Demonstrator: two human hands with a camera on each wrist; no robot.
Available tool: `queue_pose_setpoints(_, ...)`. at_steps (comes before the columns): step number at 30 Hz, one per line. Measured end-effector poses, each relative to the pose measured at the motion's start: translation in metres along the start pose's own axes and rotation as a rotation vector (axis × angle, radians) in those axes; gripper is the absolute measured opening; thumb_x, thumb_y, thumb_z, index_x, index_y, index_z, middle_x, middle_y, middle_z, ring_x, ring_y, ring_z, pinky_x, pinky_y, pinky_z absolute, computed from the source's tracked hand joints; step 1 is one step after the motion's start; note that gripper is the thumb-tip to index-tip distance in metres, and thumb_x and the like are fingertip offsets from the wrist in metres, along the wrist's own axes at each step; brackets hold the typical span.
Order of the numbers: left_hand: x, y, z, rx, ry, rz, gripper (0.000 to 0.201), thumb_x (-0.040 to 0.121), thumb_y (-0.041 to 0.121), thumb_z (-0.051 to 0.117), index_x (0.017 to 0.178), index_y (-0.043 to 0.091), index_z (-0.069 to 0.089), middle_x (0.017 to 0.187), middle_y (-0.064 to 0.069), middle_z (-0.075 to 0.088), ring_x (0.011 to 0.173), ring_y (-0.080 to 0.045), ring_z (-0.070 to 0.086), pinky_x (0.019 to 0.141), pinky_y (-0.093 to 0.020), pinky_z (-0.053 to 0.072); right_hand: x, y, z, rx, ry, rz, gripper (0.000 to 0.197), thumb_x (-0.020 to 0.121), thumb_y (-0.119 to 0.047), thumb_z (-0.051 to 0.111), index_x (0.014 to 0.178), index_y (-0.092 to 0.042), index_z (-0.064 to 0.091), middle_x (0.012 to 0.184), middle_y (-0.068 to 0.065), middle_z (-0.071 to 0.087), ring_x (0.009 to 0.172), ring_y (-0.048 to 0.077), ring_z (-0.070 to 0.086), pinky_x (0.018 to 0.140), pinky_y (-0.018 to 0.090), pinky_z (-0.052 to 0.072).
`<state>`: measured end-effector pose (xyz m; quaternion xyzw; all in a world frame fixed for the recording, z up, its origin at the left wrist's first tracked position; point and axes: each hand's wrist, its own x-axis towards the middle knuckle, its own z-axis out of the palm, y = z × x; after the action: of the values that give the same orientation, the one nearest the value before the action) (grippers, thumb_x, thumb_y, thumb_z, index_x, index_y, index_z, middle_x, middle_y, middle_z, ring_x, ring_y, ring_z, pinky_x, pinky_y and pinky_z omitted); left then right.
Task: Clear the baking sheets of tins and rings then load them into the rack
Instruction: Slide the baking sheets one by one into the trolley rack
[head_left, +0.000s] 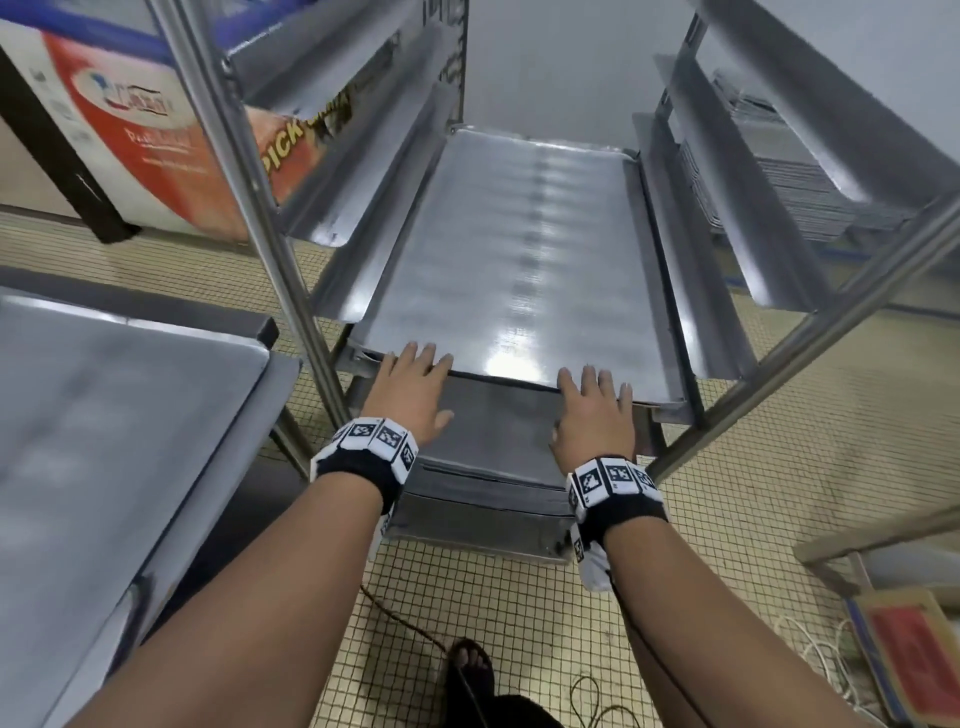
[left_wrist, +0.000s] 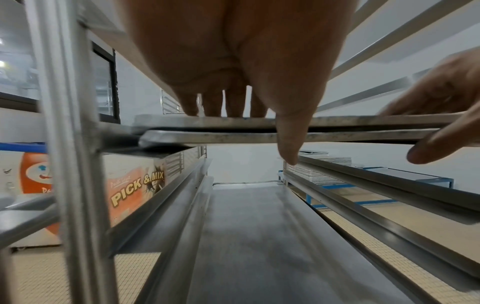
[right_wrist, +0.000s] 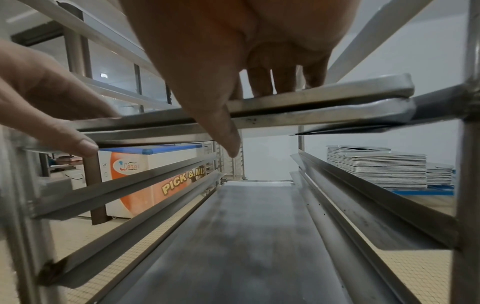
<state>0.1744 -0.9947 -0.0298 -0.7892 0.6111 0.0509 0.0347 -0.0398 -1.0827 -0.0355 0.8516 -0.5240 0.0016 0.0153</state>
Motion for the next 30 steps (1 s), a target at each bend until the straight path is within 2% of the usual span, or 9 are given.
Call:
queue_pose_setpoints(3, -0.04, -0.006, -0.002, -0.146, -0.024, -0.016, 0.074, 0.095, 0.037, 0.06, 0.157, 0.019, 0.023, 0.166, -0.007, 0.012, 0.152, -0.029, 0.012, 0.122, -0.046, 0.021, -0.025, -0.016, -0.011, 0.055, 0.014, -0.023, 0.069, 0.087, -0.031, 0.065, 0.148, -0.018, 0.034, 0.154, 0.011, 0.033, 0.146, 0.031, 0.023, 0.121, 0.047, 0.018)
queue_pose_setpoints(6, -0.084, -0.022, -0.004, -0.247, -0.07, -0.154, 0.056, 0.096, 0.037, 0.058, 0.147, 0.02, 0.043, 0.147, -0.008, 0.05, 0.134, -0.028, 0.048, 0.107, -0.045, 0.044, -0.051, -0.04, -0.023, 0.104, -0.011, -0.042, 0.051, 0.091, -0.03, 0.062, 0.138, -0.016, 0.05, 0.148, 0.01, 0.045, 0.14, 0.029, 0.036, 0.118, 0.043, 0.027)
queue_pose_setpoints(9, -0.132, -0.051, 0.0, -0.301, -0.085, -0.279, 0.037, 0.093, 0.037, 0.059, 0.125, 0.02, 0.06, 0.118, -0.007, 0.068, 0.108, -0.027, 0.064, 0.089, -0.041, 0.055, -0.075, -0.074, -0.035, 0.158, -0.092, -0.088, 0.026, 0.092, -0.028, 0.06, 0.114, -0.015, 0.065, 0.117, 0.009, 0.067, 0.106, 0.03, 0.063, 0.091, 0.039, 0.053)
queue_pose_setpoints(11, -0.168, -0.072, 0.002, -0.314, -0.099, -0.36, 0.036, 0.092, 0.037, 0.058, 0.125, 0.022, 0.062, 0.118, -0.007, 0.069, 0.107, -0.029, 0.065, 0.089, -0.039, 0.055, -0.091, -0.103, -0.042, 0.191, -0.144, -0.141, 0.024, 0.093, -0.027, 0.057, 0.112, -0.015, 0.067, 0.11, 0.01, 0.069, 0.097, 0.031, 0.067, 0.081, 0.038, 0.057)
queue_pose_setpoints(16, -0.271, -0.129, 0.022, -0.386, -0.069, -0.634, 0.042, 0.089, 0.035, 0.063, 0.126, 0.015, 0.062, 0.126, -0.014, 0.065, 0.115, -0.034, 0.062, 0.097, -0.042, 0.051, -0.134, -0.189, -0.043, 0.212, -0.233, -0.336, 0.025, 0.091, -0.027, 0.053, 0.105, -0.013, 0.067, 0.106, 0.011, 0.069, 0.094, 0.033, 0.067, 0.079, 0.04, 0.058)
queue_pose_setpoints(20, -0.356, -0.173, 0.048, -0.417, -0.057, -0.847, 0.049, 0.094, 0.036, 0.06, 0.137, 0.015, 0.054, 0.136, -0.013, 0.058, 0.127, -0.031, 0.054, 0.103, -0.039, 0.047, -0.173, -0.262, -0.036, 0.249, -0.306, -0.49, 0.028, 0.091, -0.032, 0.057, 0.107, -0.011, 0.067, 0.107, 0.012, 0.068, 0.097, 0.033, 0.067, 0.083, 0.042, 0.058)
queue_pose_setpoints(25, -0.451, -0.206, 0.076, -0.473, -0.107, -1.118, 0.05, 0.095, 0.03, 0.055, 0.142, 0.019, 0.049, 0.137, -0.011, 0.054, 0.127, -0.032, 0.051, 0.105, -0.044, 0.046, -0.214, -0.334, -0.02, 0.28, -0.383, -0.683, 0.029, 0.089, -0.033, 0.059, 0.111, -0.014, 0.065, 0.112, 0.009, 0.069, 0.102, 0.03, 0.066, 0.089, 0.041, 0.055)
queue_pose_setpoints(27, -0.482, -0.209, 0.086, -0.514, -0.121, -1.228, 0.054, 0.092, 0.034, 0.055, 0.144, 0.024, 0.046, 0.141, -0.007, 0.05, 0.131, -0.032, 0.048, 0.106, -0.046, 0.045, -0.223, -0.357, -0.013, 0.255, -0.413, -0.736, 0.036, 0.091, -0.029, 0.057, 0.121, -0.01, 0.064, 0.121, 0.012, 0.066, 0.113, 0.031, 0.061, 0.095, 0.04, 0.053)
queue_pose_setpoints(30, -0.522, -0.207, 0.104, -0.539, -0.167, -1.365, 0.063, 0.085, 0.046, 0.059, 0.144, 0.035, 0.041, 0.141, -0.006, 0.04, 0.132, -0.035, 0.039, 0.106, -0.053, 0.042, -0.231, -0.39, -0.004, 0.138, -0.362, -0.778, 0.035, 0.093, -0.034, 0.056, 0.115, -0.009, 0.067, 0.118, 0.011, 0.066, 0.117, 0.031, 0.057, 0.094, 0.037, 0.051)
